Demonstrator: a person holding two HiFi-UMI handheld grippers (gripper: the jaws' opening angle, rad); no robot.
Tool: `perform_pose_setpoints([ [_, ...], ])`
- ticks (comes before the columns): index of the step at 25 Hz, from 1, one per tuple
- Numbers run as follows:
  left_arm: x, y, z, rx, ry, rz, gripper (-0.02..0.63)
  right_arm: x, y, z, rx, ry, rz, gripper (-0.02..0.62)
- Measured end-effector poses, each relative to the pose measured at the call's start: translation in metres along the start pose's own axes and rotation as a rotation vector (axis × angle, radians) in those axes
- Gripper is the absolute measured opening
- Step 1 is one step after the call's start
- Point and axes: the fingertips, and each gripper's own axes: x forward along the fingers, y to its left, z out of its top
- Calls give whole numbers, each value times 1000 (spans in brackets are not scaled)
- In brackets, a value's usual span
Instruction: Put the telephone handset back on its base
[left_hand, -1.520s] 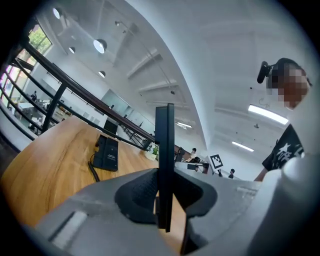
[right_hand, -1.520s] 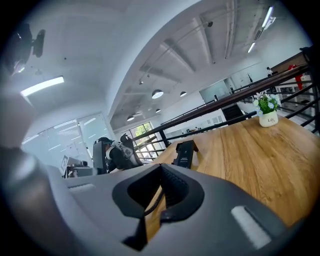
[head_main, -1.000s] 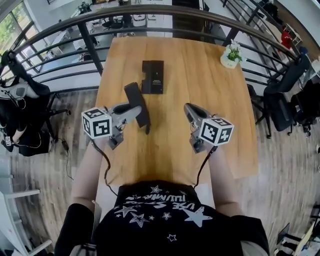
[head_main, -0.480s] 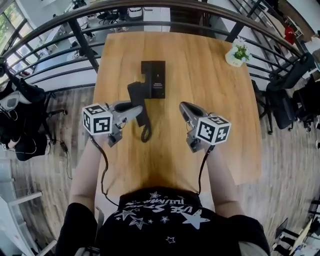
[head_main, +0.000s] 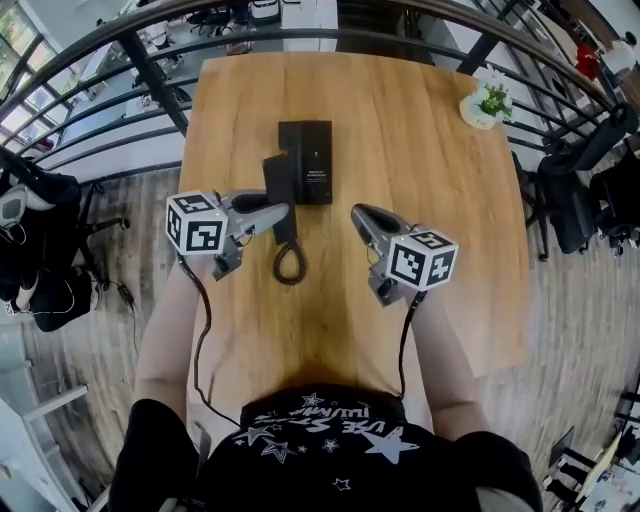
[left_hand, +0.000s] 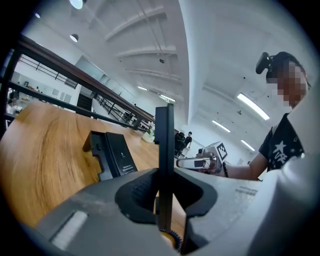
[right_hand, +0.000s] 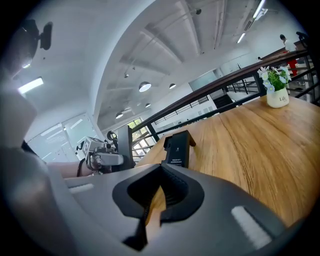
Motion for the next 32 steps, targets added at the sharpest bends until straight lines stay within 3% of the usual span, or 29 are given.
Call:
perform_pose_setpoints([
  [7,15,26,7,-9,18,-59,84,14,-14,-7,30,17,-5,1],
  [20,31,85,19,-70,29,-63,84,30,-41,-10,76,30,-18,1],
  [26,38,93,19,-50,54,-97,84,36,-46,-14,86,42,-16,1],
  [32,42,96,20,-84,50,-136,84,38,-48,-19,103,53,-16,0],
])
